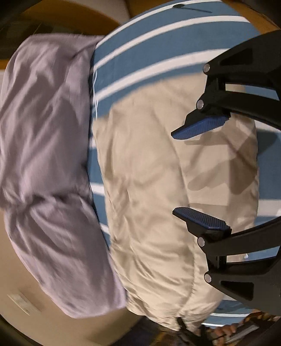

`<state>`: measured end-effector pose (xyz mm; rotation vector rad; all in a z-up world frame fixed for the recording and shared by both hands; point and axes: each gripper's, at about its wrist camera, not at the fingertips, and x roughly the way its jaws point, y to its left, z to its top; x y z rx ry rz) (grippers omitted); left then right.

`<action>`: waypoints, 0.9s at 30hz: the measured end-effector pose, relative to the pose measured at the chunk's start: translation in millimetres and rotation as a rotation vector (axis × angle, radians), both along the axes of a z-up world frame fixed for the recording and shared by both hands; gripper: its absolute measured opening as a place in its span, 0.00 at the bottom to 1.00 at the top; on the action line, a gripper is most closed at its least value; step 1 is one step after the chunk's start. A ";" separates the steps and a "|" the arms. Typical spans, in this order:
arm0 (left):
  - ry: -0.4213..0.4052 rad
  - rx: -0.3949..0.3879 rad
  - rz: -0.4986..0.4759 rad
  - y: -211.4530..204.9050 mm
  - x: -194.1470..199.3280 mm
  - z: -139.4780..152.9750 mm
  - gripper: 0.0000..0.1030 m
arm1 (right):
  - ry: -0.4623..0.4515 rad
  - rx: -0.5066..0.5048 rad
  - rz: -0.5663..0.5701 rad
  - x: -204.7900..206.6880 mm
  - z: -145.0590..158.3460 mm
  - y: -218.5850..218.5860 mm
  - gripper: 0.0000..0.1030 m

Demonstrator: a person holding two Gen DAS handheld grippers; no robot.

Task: Fold large clothes

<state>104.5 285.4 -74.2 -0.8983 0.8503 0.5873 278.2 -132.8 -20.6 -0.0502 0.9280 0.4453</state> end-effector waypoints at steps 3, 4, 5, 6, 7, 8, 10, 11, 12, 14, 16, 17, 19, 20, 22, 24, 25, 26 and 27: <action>-0.010 -0.015 0.028 1.0 1.7 -3.6 0.81 | 0.004 -0.027 0.047 -8.4 -8.1 15.5 0.65; -0.015 -0.022 0.039 1.8 2.2 -5.5 0.81 | 0.008 -0.033 0.056 -10.5 -10.8 18.4 0.65; -0.018 -0.028 0.049 2.5 2.5 -7.1 0.81 | 0.014 -0.038 0.062 -11.4 -13.5 21.1 0.65; -0.022 -0.036 0.059 3.2 3.0 -9.1 0.81 | 0.021 -0.042 0.067 -12.6 -16.4 22.2 0.65; -0.027 -0.047 0.070 3.8 4.2 -11.6 0.81 | 0.029 -0.050 0.070 -13.5 -20.3 23.7 0.65; -0.031 -0.051 0.076 4.0 4.5 -12.5 0.80 | 0.035 -0.057 0.070 -13.9 -23.8 24.6 0.65; -0.042 -0.050 0.085 3.2 6.1 -12.0 0.74 | 0.042 -0.082 0.077 -15.4 -31.7 26.2 0.66; -0.045 -0.047 0.086 2.7 7.0 -10.7 0.69 | 0.039 -0.098 0.082 -17.3 -34.3 27.4 0.67; -0.051 -0.046 0.087 2.7 7.7 -9.1 0.67 | 0.034 -0.118 0.091 -18.7 -38.1 29.7 0.69; -0.064 -0.048 0.090 3.0 7.1 -6.7 0.53 | 0.028 -0.144 0.099 -21.0 -42.5 32.5 0.72; -0.094 -0.060 0.091 4.4 5.4 -2.1 0.42 | 0.016 -0.171 0.106 -23.1 -47.1 36.0 0.75; -0.109 -0.065 0.087 4.9 5.0 0.8 0.36 | 0.009 -0.184 0.107 -23.8 -49.5 38.0 0.75; -0.139 -0.073 0.077 5.0 5.1 7.6 0.31 | 0.002 -0.201 0.103 -24.6 -53.0 40.3 0.76; -0.152 -0.073 0.072 4.1 5.6 11.9 0.29 | -0.002 -0.209 0.102 -25.1 -54.4 41.1 0.77; -0.184 -0.067 0.057 0.2 6.9 23.6 0.28 | -0.017 -0.226 0.101 -26.4 -57.2 43.1 0.78; -0.219 -0.062 0.040 -3.9 9.3 35.2 0.27 | -0.036 -0.244 0.104 -28.5 -60.0 43.6 0.78; -0.242 -0.054 0.024 -8.1 11.6 44.1 0.27 | -0.041 -0.247 0.106 -29.3 -60.7 43.9 0.78; -0.261 -0.046 0.009 -11.8 14.0 52.3 0.27 | -0.045 -0.250 0.107 -29.6 -61.3 44.0 0.78; -0.275 -0.041 -0.004 -14.9 16.3 59.0 0.27 | -0.048 -0.252 0.109 -30.3 -61.9 43.5 0.78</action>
